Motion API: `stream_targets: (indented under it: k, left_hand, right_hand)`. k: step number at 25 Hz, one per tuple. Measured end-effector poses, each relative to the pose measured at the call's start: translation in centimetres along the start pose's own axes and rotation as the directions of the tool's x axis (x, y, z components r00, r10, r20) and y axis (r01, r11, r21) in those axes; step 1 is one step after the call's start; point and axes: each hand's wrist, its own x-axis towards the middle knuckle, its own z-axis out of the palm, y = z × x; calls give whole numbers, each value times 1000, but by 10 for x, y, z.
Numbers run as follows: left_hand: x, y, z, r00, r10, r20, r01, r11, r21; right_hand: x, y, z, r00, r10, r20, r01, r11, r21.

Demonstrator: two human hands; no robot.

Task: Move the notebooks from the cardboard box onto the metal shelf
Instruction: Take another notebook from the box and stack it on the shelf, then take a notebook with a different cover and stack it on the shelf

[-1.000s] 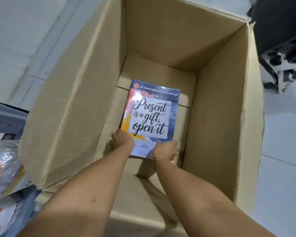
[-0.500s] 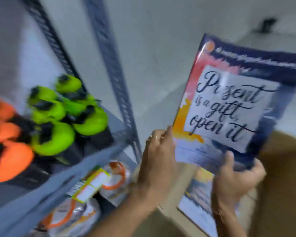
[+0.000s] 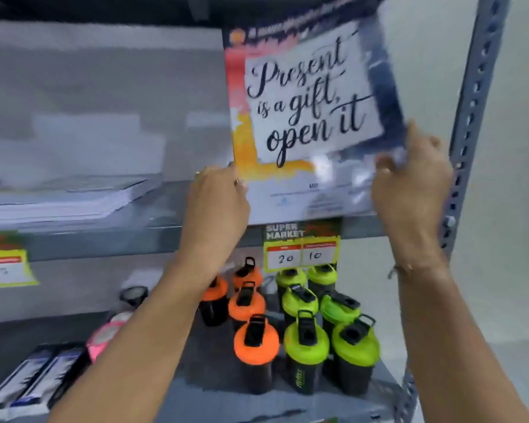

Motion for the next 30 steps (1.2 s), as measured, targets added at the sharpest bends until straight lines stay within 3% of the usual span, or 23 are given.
stream_targets:
  k: [3,6,8,10,12,14,15,16,17,18,19,20,22,23,24,26,28,30]
  left_hand:
    - [34,-11,19,982,-112,153,89,985,146]
    - [48,-19,29,941,-168,295,77,952,295]
    - [52,-15,30,929,-169,330,37,928,371]
    - [44,2,32,959,-117,259,-8,900,436]
    - [21,28,41,985,160,64,-172,883,437]
    - [-33,62,66,845,518,-130,-461,831,313]
    - [-71,82,90,775,625,-93,-610,779,148]
    - [-109,97,114,718,694,52,-692,720,-46]
    - [-149,112,142,627,720,298,-684,691,-234]
    - [-192,126,177,463,690,556,-616,702,-358]
    - [-237,137,214,254,608,752,-538,735,-412]
    - [-281,143,251,47,513,857,-484,762,-430]
    - [-365,147,319,-281,301,911,-462,790,-404]
    - [-402,145,344,-375,205,904,-472,797,-376]
    - [-438,140,365,-416,125,901,-482,810,-334]
    - [-498,121,394,-389,-5,921,-492,846,-204]
    - [-542,99,413,-343,-71,937,-470,877,-105]
    - [-577,83,424,-315,-116,942,-434,900,-35]
  right_hand:
    - [36,1,33,970,76,231,-35,984,-176]
    - [39,15,46,820,308,482,-72,892,-447]
    - [37,21,49,764,392,513,-92,852,-515]
    - [28,31,40,848,273,455,-62,902,-427]
    - [-1,51,14,985,-13,175,45,983,-178]
    - [-53,85,-30,960,-183,-210,177,983,-48]
    - [-88,118,-55,939,-170,-299,149,985,-92]
    - [-123,151,-76,944,-101,-313,61,989,-136]
    - [-160,190,-99,953,59,-296,-113,979,-170]
    - [-202,230,-122,911,298,-286,-358,915,-185]
    - [-247,272,-145,781,542,-310,-611,767,-197]
    - [-292,311,-167,591,723,-356,-805,556,-208]
    - [-376,368,-209,187,862,-471,-968,81,-236]
    - [-411,385,-224,18,852,-523,-958,-136,-254]
    - [-441,397,-237,-142,812,-566,-909,-334,-250]
    - [-483,412,-251,-431,698,-572,-792,-597,-131]
    - [-512,421,-253,-536,661,-525,-741,-666,-82]
    - [-536,426,-257,-516,637,-572,-751,-658,-55]
